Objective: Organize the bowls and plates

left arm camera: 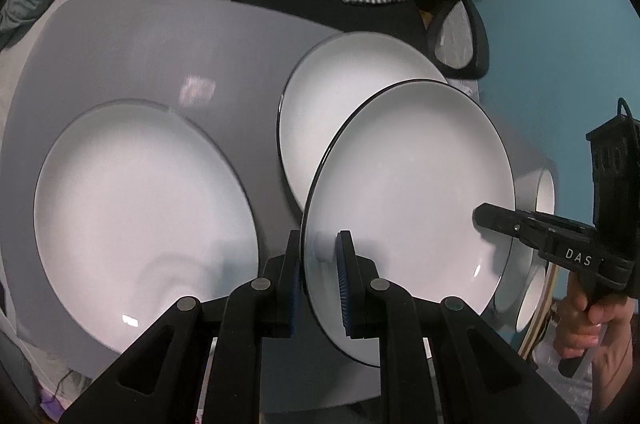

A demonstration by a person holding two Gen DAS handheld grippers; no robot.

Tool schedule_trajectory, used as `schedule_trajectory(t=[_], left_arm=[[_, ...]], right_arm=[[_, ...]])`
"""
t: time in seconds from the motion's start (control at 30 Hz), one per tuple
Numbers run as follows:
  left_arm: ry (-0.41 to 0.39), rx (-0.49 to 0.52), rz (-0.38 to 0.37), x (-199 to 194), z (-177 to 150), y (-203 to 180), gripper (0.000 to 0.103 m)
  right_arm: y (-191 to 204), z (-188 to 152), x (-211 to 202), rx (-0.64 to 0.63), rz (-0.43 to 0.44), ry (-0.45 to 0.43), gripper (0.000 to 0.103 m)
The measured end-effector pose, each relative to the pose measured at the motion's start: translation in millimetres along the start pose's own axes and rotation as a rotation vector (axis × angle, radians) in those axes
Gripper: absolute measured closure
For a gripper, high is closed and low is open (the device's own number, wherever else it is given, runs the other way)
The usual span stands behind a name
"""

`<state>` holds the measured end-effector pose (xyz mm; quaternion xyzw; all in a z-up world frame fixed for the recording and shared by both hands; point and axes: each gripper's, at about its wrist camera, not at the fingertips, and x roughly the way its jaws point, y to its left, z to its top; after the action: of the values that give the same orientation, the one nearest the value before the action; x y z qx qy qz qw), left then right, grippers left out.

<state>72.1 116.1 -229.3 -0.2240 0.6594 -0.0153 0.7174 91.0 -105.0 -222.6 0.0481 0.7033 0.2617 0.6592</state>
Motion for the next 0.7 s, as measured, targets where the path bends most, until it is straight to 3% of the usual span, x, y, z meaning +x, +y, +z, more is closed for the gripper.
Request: schedule_trajectory(t=[0.33, 0.7], left_arm=[[0.007, -0.020, 0.048, 12, 33, -1, 0.088], [0.017, -0.027, 0.099, 11, 48, -2, 0.086]], right_arm=[[-9, 33, 6, -0.002, 0.014, 0.023, 0.090], [-16, 58, 14, 0.022, 0.039, 0.049, 0.090]])
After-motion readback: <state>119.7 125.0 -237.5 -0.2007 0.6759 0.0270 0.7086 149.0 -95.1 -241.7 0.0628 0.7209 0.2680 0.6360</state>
